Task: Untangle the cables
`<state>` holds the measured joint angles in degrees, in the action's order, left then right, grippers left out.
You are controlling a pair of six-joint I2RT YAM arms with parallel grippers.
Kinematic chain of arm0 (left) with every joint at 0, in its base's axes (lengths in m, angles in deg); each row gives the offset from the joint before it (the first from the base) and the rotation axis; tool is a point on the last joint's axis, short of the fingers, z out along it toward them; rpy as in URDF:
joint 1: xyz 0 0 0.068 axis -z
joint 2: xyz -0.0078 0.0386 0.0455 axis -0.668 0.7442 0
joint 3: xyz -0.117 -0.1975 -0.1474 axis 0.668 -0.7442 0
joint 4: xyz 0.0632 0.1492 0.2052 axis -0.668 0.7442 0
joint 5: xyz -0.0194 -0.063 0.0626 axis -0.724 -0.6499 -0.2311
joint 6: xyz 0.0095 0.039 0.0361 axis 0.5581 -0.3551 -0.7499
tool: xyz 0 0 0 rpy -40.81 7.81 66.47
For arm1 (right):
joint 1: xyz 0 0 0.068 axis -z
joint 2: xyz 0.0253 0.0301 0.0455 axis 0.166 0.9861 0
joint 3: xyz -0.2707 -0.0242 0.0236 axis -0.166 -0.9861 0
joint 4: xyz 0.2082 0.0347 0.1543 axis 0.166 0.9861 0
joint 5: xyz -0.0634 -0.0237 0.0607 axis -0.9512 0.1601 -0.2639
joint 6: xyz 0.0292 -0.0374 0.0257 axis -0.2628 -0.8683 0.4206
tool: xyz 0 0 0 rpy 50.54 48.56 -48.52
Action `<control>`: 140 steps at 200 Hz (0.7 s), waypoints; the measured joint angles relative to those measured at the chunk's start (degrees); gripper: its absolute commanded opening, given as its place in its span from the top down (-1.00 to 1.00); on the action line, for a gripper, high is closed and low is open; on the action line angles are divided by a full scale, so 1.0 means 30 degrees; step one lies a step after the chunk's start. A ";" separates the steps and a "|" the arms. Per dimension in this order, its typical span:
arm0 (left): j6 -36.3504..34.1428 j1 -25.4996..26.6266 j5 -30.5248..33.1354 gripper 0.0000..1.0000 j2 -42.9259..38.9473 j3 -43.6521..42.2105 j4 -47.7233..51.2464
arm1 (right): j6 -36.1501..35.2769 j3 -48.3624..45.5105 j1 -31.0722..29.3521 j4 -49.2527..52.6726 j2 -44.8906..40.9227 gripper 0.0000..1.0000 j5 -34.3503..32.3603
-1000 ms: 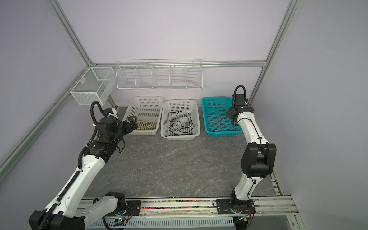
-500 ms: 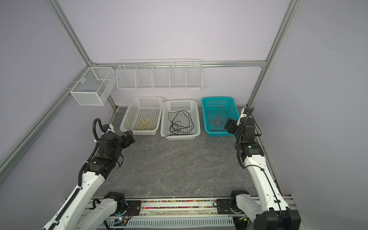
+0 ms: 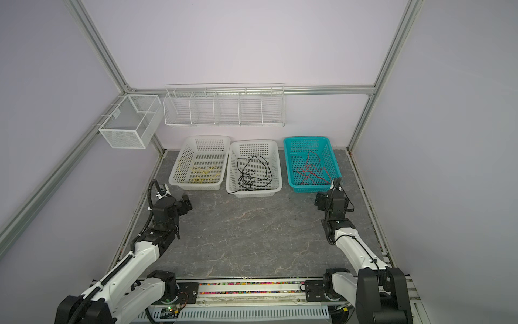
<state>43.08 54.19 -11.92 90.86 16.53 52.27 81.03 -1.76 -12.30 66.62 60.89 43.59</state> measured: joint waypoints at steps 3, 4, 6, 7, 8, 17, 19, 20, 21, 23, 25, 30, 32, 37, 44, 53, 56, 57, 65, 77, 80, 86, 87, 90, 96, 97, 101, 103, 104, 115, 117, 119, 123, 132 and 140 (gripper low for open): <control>-0.0066 -0.0066 0.0044 -0.98 0.0299 -0.0087 -0.0393 | -0.0058 0.0000 0.0029 -0.0240 0.0175 -0.77 -0.0015; -0.0066 -0.0087 0.0058 -0.98 0.0372 -0.0109 -0.0481 | -0.0080 0.0000 0.0044 -0.0364 0.0255 -0.77 -0.0022; -0.0109 -0.0131 0.0102 -0.98 0.0554 -0.0175 -0.0721 | -0.0117 0.0000 0.0058 -0.0525 0.0342 -0.77 -0.0051; -0.0131 -0.0146 0.0117 -0.98 0.0612 -0.0197 -0.0794 | -0.0124 0.0000 0.0066 -0.0568 0.0379 -0.77 -0.0058; -0.0153 -0.0175 0.0138 -0.98 0.0736 -0.0240 -0.0954 | -0.0131 0.0000 0.0080 -0.0678 0.0466 -0.77 -0.0073; -0.0393 -0.0444 0.0270 -0.98 0.1574 -0.0495 -0.1931 | -0.0306 -0.0051 0.0146 -0.1472 0.0976 -0.76 -0.0117; -0.0444 -0.0510 0.0306 -0.98 0.1749 -0.0561 -0.2135 | -0.0321 -0.0073 0.0153 -0.1610 0.1042 -0.76 -0.0131; -0.0474 -0.0532 0.0313 -0.98 0.1800 -0.0576 -0.2208 | -0.0350 -0.0095 0.0153 -0.1756 0.1107 -0.76 -0.0146; -0.0510 -0.0568 0.0321 -0.98 0.1894 -0.0612 -0.2353 | -0.0350 -0.0102 0.0160 -0.1821 0.1151 -0.76 -0.0153; -0.0546 -0.0612 0.0321 -0.98 0.2025 -0.0641 -0.2477 | -0.0401 -0.0138 0.0168 -0.2011 0.1275 -0.76 -0.0146; -0.0597 -0.0678 0.0335 -0.98 0.2208 -0.0685 -0.2674 | -0.0430 -0.0182 0.0175 -0.2200 0.1399 -0.76 -0.0146; -0.0721 -0.0816 0.0335 -0.98 0.2550 -0.0772 -0.3045 | -0.0495 -0.0291 0.0168 -0.2623 0.1668 -0.76 -0.0153; -0.0772 -0.0882 0.0335 -0.98 0.2703 -0.0809 -0.3213 | -0.0525 -0.0342 0.0175 -0.2820 0.1800 -0.76 -0.0153; -0.0867 -0.0998 0.0321 -0.98 0.2980 -0.0874 -0.3592 | -0.0561 -0.0503 0.0168 -0.3344 0.2142 -0.76 -0.0160; -0.0984 -0.1151 0.0291 -0.98 0.3351 -0.0940 -0.4124 | -0.0634 -0.0729 0.0168 -0.3978 0.2601 -0.76 -0.0160; -0.1093 -0.1304 0.0255 -0.98 0.3781 -0.0984 -0.4896 | -0.0772 -0.0991 0.0168 -0.4641 0.3169 -0.76 -0.0160; -0.1129 -0.1348 0.0204 -0.98 0.3920 -0.0984 -0.5144 | -0.0809 -0.1049 0.0168 -0.4809 0.3344 -0.76 -0.0160; -0.1137 -0.1355 0.0182 -0.98 0.3971 -0.0984 -0.5209 | -0.0823 -0.1056 0.0168 -0.4838 0.3388 -0.76 -0.0160; -0.1239 -0.1472 0.0073 -0.98 0.4422 -0.0976 -0.5996 | -0.1035 -0.1144 0.0168 -0.5122 0.3803 -0.76 -0.0138; -0.1384 -0.1603 -0.0117 -0.98 0.5187 -0.0962 -0.7125 | -0.1348 -0.1311 0.0168 -0.6171 0.4371 -0.76 -0.0138; -0.1457 -0.1625 -0.0175 -0.98 0.5406 -0.0954 -0.7373 | -0.1392 -0.1377 0.0168 -0.6543 0.4510 -0.76 -0.0138; -0.1596 -0.1705 -0.0313 -0.98 0.5894 -0.0933 -0.7861 | -0.1479 -0.1508 0.0168 -0.7242 0.4801 -0.76 -0.0124; -0.1625 -0.1719 -0.0321 -0.98 0.5938 -0.0933 -0.7919 | -0.1501 -0.1545 0.0168 -0.7424 0.4867 -0.75 -0.0124; -0.1668 -0.1749 -0.0415 -0.97 0.6164 -0.0925 -0.8138 | -0.1566 -0.1603 0.0168 -0.7715 0.5013 -0.75 -0.0117; -0.1749 -0.1836 -0.0561 -0.98 0.6608 -0.0889 -0.8539 | -0.1741 -0.1683 0.0168 -0.8276 0.5370 -0.75 0.0036; -0.1763 -0.1865 -0.0619 -0.98 0.6739 -0.0874 -0.8641 | -0.1770 -0.1683 0.0168 -0.8306 0.5421 -0.76 0.0080; -0.1800 -0.1938 -0.0692 -0.98 0.7031 -0.0860 -0.8910 | -0.1880 -0.1676 0.0175 -0.8451 0.5632 -0.76 0.0313; -0.1807 -0.1974 -0.0750 -0.98 0.7198 -0.0852 -0.9071 | -0.1938 -0.1676 0.0182 -0.8561 0.5756 -0.76 0.0372; -0.1829 -0.1996 -0.0787 -0.98 0.7344 -0.0845 -0.9194 | -0.1953 -0.1676 0.0189 -0.8604 0.5807 -0.75 0.0408; -0.1931 -0.2178 -0.1188 -0.96 0.8240 -0.0831 -0.9981 | -0.2149 -0.1676 0.0284 -0.9180 0.6404 -0.75 0.0998; -0.1982 -0.2208 -0.1275 -0.96 0.8393 -0.0823 -1.0083 | -0.2171 -0.1683 0.0313 -0.9304 0.6506 -0.75 0.1086; -0.2025 -0.2251 -0.1392 -0.96 0.8612 -0.0816 -1.0273 | -0.2178 -0.1690 0.0335 -0.9398 0.6572 -0.75 0.1180; -0.2135 -0.2266 -0.1610 -0.96 0.8925 -0.0801 -1.0513 | -0.2244 -0.1712 0.0408 -0.9690 0.6761 -0.75 0.1362; -0.2397 -0.2317 -0.2164 -0.96 0.9719 -0.0670 -1.0907 | -0.2310 -0.1756 0.0525 -1.0112 0.7016 -0.75 0.1639; -0.2506 -0.2353 -0.2565 -0.97 1.0105 -0.0554 -1.0994 | -0.2331 -0.1763 0.0583 -1.0287 0.7096 -0.76 0.1785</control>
<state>35.56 47.13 -19.61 121.18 14.87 19.29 74.04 -7.05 -10.55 35.75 82.18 48.94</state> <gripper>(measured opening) 0.982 0.878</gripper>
